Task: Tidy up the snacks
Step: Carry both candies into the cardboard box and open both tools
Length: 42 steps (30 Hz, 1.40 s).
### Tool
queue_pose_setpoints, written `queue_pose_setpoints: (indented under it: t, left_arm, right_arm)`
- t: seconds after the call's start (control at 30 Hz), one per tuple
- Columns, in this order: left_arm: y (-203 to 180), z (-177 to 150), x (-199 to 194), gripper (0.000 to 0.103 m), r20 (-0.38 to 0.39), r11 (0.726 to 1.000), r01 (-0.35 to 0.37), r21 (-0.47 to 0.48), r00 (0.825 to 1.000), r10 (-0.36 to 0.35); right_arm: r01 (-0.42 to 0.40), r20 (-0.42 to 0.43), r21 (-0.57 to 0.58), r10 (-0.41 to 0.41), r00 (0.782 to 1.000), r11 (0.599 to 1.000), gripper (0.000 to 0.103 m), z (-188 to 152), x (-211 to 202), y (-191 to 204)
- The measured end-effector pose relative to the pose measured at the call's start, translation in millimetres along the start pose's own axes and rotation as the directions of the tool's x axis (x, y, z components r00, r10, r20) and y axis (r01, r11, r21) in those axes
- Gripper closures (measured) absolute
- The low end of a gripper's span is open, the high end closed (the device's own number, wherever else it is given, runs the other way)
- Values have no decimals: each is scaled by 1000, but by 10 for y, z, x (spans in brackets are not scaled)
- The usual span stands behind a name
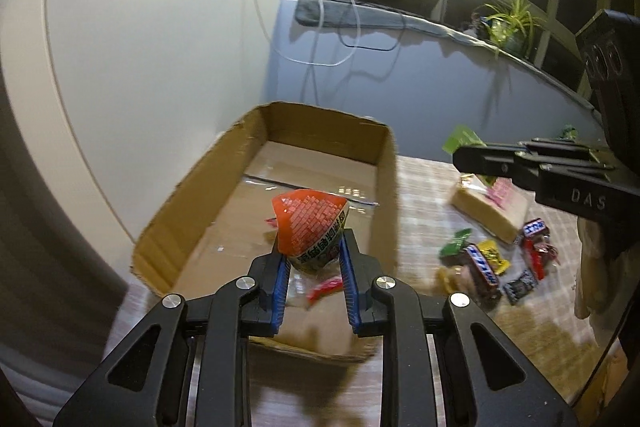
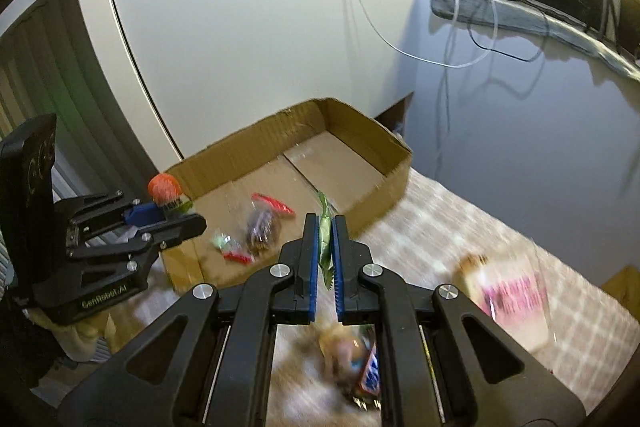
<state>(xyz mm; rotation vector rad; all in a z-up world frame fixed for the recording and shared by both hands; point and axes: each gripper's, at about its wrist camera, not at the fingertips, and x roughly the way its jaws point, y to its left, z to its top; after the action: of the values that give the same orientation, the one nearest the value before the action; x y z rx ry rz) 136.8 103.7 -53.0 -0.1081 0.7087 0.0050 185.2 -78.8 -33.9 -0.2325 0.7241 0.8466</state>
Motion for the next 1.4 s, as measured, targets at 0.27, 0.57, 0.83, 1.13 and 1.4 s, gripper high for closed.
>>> queue_pose_setpoints:
  t: [0.27, 0.57, 0.83, 1.13, 1.4]
  left_arm:
    - [213, -1, 64, 81, -7, 999, -22, -39, 1000, 21]
    - [300, 2, 119, 81, -16, 998, -37, -51, 999, 37]
    - [300, 13, 121, 79, -16, 998, -40, -53, 999, 39]
    - [296, 32, 73, 58, 0, 997, -46, -57, 999, 46]
    - [271, 33, 46, 37, 8, 998, -48, -50, 999, 49]
  right_arm:
    - [-35, -31, -1, 35, 999, 999, 97, 229, 386, 154]
    - [-39, -76, -22, 37, 996, 999, 97, 321, 731, 303]
    - [-34, -92, -44, 30, 995, 998, 97, 335, 788, 350]
    - [2, -58, -60, -6, 998, 998, 35, 361, 713, 362]
    - [31, -30, -76, -34, 999, 997, 13, 396, 610, 380]
